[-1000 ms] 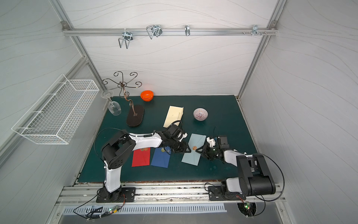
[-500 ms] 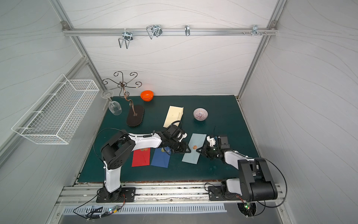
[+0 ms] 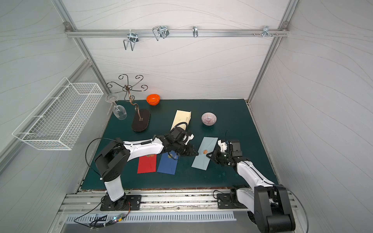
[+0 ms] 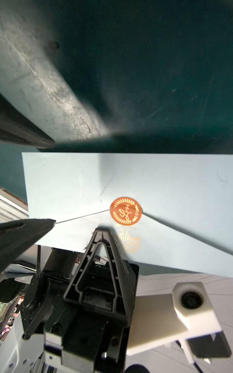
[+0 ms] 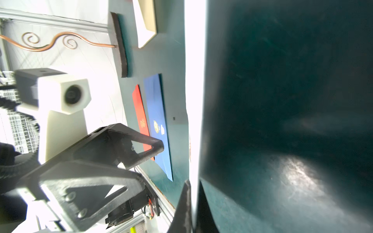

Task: Open the envelope
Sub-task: Pick up the envelope from the center of the board.

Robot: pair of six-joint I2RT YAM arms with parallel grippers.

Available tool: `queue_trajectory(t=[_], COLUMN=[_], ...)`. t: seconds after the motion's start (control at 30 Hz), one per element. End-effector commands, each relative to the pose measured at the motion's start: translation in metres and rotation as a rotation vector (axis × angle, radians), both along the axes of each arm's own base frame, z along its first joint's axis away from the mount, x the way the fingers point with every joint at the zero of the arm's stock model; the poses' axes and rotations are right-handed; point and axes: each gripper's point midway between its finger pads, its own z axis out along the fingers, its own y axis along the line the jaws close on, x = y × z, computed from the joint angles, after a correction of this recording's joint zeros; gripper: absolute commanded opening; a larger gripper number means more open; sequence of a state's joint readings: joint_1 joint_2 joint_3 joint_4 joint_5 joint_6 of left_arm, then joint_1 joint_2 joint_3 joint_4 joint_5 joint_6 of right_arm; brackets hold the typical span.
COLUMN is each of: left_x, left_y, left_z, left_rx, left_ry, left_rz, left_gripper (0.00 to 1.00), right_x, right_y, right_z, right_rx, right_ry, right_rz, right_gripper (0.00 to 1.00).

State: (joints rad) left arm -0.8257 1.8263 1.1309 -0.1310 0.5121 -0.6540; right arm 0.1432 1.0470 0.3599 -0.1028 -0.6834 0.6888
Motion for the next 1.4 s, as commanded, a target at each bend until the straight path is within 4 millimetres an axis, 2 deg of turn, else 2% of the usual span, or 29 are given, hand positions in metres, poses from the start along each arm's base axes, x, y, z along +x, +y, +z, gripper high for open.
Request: queue_trajectory(t=[0.0, 0.23, 0.43, 0.53, 0.7, 0.87, 1.1, 1.23, 1.37], left_x=[0.009, 0.02, 0.026, 0.032, 0.047, 0.059, 0.059, 0.058, 0.057], left_y=[0.001, 0.016, 0.026, 0.031, 0.041, 0.048, 0.04, 0.035, 0.034], left_z=[0.023, 0.039, 0.053, 0.053, 0.076, 0.096, 0.129, 0.156, 0.164], left_rx=[-0.025, -0.025, -0.048, -0.093, -0.281, -0.374, -0.533, -0.632, -0.664], left_ry=[-0.064, -0.103, -0.119, -0.069, -0.018, -0.01, -0.02, -0.064, -0.075], left_rz=[0.018, 0.059, 0.096, 0.13, 0.193, 0.207, 0.149, 0.108, 0.094], left_gripper=[0.6, 0.6, 0.6, 0.6, 0.6, 0.61, 0.62, 0.62, 0.62], right_x=[0.0, -0.001, -0.003, -0.001, -0.002, -0.006, -0.022, -0.026, -0.027], right_y=[-0.003, -0.009, -0.005, -0.002, 0.006, 0.019, 0.045, 0.055, 0.059], right_z=[0.013, 0.039, 0.062, 0.071, 0.085, 0.106, 0.134, 0.141, 0.144], right_rx=[-0.033, -0.053, -0.038, -0.026, -0.005, 0.007, 0.052, 0.075, 0.101], right_ry=[-0.049, -0.135, -0.174, -0.195, -0.242, -0.343, -0.477, -0.503, -0.515], right_rz=[-0.004, -0.031, -0.004, 0.011, 0.058, 0.119, 0.248, 0.292, 0.31], right_gripper=[0.0, 0.0, 0.0, 0.0, 0.0, 0.0, 0.0, 0.0, 0.0])
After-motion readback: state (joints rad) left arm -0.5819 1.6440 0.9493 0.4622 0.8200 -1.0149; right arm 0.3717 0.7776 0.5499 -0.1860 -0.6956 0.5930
